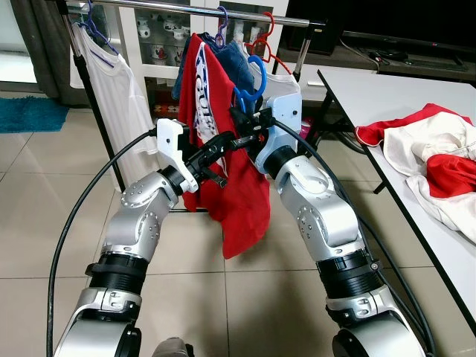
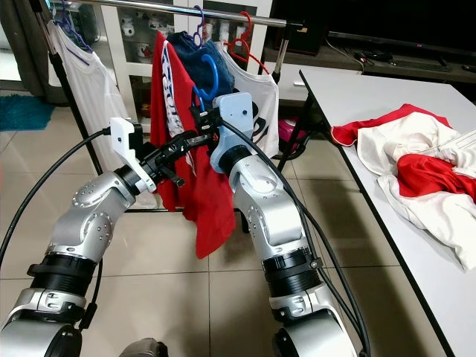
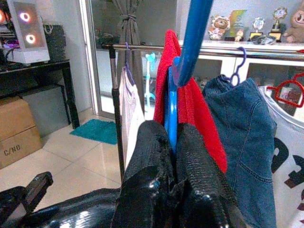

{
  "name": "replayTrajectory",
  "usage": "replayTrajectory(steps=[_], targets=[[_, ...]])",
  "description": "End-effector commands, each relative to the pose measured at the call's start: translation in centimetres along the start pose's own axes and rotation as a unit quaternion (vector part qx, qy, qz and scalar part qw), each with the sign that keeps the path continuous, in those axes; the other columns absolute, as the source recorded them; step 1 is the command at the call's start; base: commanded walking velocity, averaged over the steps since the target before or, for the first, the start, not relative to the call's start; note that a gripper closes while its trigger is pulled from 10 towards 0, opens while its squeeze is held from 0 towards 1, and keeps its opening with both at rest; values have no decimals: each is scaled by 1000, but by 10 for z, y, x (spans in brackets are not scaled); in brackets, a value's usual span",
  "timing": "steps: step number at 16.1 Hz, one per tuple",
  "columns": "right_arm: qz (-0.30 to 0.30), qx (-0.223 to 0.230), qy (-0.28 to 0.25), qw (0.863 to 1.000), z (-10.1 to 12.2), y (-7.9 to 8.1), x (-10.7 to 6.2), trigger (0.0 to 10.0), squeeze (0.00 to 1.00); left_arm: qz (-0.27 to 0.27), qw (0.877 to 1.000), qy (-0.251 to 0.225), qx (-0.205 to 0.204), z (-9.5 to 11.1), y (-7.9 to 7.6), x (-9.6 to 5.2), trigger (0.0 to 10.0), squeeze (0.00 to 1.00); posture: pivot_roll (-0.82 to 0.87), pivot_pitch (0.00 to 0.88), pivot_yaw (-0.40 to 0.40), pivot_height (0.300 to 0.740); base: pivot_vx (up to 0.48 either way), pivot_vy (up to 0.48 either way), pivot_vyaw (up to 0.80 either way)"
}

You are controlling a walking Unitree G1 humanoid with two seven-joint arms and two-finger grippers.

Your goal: Hang hanger

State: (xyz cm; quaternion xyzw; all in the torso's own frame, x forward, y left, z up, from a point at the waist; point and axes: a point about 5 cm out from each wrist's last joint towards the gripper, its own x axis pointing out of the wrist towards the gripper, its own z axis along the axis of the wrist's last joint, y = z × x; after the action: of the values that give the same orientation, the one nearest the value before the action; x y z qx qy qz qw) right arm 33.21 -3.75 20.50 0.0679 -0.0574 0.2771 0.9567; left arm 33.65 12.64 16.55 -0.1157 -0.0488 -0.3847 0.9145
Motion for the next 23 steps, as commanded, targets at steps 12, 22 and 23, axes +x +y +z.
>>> replayTrajectory(steps=[12,22,23], targets=[[-5,-12,-24,1000,10,-3,-1,10000,0,-42,999,-27,1,9,-16,-26,10000,1000,-9,0,-66,740,0,0,0],[7,-16,-26,1000,11,3,0,10000,0,28,999,-20,43,6,-6,1,10000,643,-13,0,-67,740,0,0,0],[9,-16,-27,999,11,4,0,10000,0,37,998,-18,46,6,-4,4,10000,0,-13,0,-66,740,0,0,0]])
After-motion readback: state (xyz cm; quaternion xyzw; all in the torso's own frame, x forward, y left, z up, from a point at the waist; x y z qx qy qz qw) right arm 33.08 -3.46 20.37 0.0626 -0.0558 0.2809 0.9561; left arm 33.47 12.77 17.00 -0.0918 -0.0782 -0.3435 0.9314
